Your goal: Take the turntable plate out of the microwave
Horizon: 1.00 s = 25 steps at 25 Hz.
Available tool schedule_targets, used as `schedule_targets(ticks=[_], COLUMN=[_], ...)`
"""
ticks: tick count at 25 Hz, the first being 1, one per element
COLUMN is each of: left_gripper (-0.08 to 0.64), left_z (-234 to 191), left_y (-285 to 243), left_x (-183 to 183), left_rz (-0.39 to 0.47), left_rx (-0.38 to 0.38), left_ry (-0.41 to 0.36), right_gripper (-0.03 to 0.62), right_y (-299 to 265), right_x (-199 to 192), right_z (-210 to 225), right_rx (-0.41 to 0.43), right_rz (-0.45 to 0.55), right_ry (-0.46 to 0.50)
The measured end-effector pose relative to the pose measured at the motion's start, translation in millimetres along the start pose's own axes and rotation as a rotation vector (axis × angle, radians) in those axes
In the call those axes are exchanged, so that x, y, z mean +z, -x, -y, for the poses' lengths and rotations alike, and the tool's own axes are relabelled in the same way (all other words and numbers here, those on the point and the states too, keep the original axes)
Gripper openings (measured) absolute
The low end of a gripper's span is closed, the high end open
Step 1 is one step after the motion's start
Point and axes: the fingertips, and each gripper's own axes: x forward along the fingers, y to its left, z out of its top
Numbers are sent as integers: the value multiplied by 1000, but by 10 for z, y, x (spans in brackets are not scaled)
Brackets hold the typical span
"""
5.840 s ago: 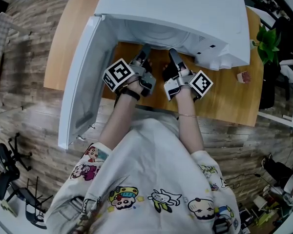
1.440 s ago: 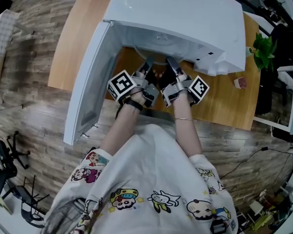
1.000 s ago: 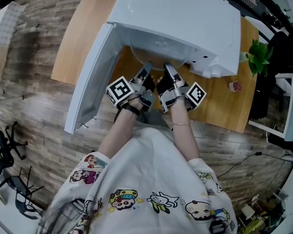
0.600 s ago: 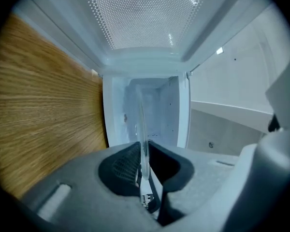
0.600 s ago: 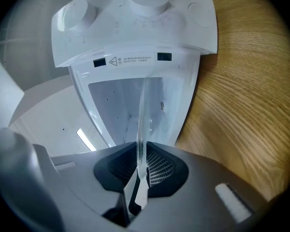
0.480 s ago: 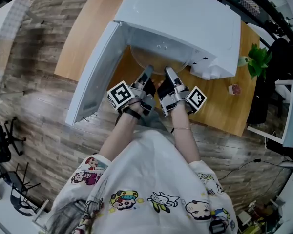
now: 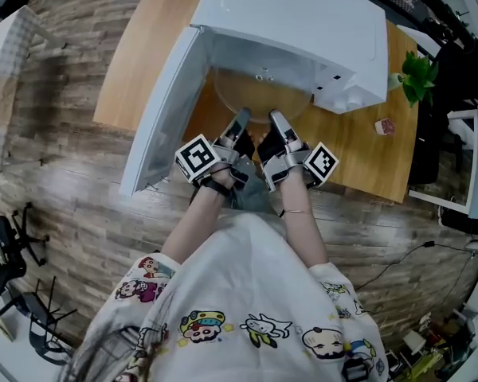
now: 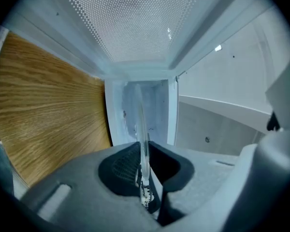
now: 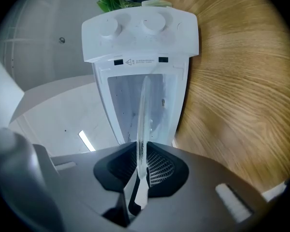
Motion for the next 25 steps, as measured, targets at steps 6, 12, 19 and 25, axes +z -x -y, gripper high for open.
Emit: schedule_targets(ticks=[6, 12, 19, 25], left_gripper=[46, 46, 48, 48], left_z=[81, 205, 401, 705], left_y=[276, 513, 686, 743], left_x=[-118, -277, -503, -716], left_rz=[-33, -71, -90, -88], left_rx=[-5, -22, -48, -96], left_ry=[-10, -22, -20, 21], right_gripper=[57, 58, 60, 61], right_y=[241, 491, 787, 997], right_x=[-212, -397, -483, -511], right_z=[-112, -241, -433, -604], right_rx=[15, 36, 54, 75], right_rz=[34, 61, 90, 91], right_ry=[20, 41, 76, 77])
